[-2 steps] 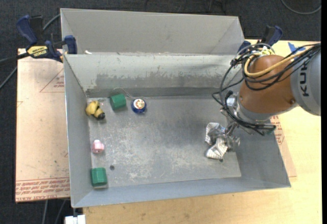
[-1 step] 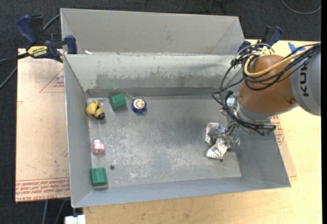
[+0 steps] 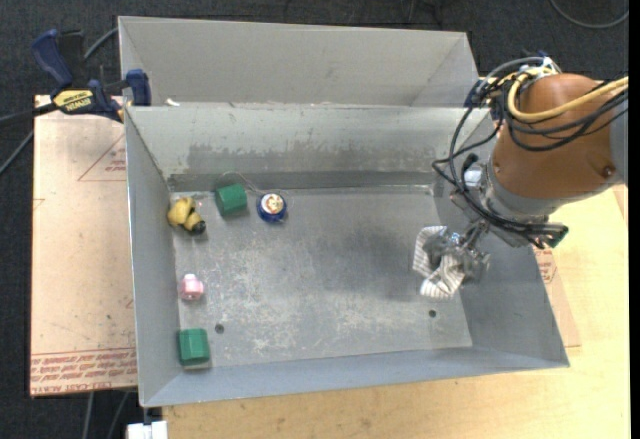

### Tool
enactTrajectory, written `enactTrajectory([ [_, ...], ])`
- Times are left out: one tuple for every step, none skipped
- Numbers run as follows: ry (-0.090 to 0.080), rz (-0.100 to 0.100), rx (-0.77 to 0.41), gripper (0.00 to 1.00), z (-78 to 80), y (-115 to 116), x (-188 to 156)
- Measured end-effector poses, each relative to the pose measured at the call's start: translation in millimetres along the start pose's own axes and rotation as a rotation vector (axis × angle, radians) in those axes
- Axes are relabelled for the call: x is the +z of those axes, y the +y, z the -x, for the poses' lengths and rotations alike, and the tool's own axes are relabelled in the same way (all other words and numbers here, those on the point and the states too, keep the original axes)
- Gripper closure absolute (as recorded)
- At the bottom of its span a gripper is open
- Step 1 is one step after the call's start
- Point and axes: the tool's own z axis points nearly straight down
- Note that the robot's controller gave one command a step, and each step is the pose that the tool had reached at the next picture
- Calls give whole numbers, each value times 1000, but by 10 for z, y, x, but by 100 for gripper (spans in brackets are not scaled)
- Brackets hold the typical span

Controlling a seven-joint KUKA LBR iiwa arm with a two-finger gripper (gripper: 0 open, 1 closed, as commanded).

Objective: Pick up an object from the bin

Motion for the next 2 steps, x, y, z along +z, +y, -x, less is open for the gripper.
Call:
enactTrajectory([
  [-7, -9, -8, 100, 32, -65, -209],
  [-4, -2, -61, 100, 36, -106, -1612],
])
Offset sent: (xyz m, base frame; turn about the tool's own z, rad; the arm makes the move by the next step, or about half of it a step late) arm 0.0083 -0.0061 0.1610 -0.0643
